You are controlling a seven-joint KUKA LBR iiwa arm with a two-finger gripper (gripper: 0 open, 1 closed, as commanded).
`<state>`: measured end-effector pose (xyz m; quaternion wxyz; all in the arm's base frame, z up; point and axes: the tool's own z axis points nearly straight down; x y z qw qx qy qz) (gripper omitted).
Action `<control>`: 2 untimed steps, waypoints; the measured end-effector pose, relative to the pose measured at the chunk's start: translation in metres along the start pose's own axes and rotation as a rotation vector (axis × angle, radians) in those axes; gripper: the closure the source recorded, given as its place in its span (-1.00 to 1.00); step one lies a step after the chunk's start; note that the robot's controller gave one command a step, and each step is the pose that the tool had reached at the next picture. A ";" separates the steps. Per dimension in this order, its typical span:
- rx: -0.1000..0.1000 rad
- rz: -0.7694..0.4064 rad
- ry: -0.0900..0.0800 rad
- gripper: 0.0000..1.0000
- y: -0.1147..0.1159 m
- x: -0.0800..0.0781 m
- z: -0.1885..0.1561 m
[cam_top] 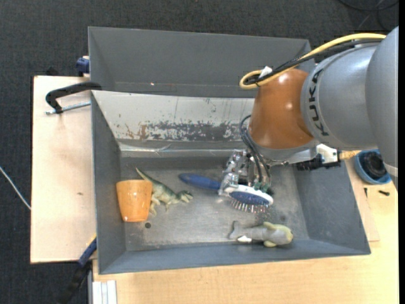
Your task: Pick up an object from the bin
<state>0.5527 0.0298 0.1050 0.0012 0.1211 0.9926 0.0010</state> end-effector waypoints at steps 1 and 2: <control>0.002 -0.143 0.004 1.00 0.007 0.019 -0.008; 0.001 -0.444 -0.008 1.00 -0.011 0.040 -0.136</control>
Offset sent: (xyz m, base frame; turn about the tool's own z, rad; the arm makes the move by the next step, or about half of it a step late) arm -0.0164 0.0104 0.0072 -0.1420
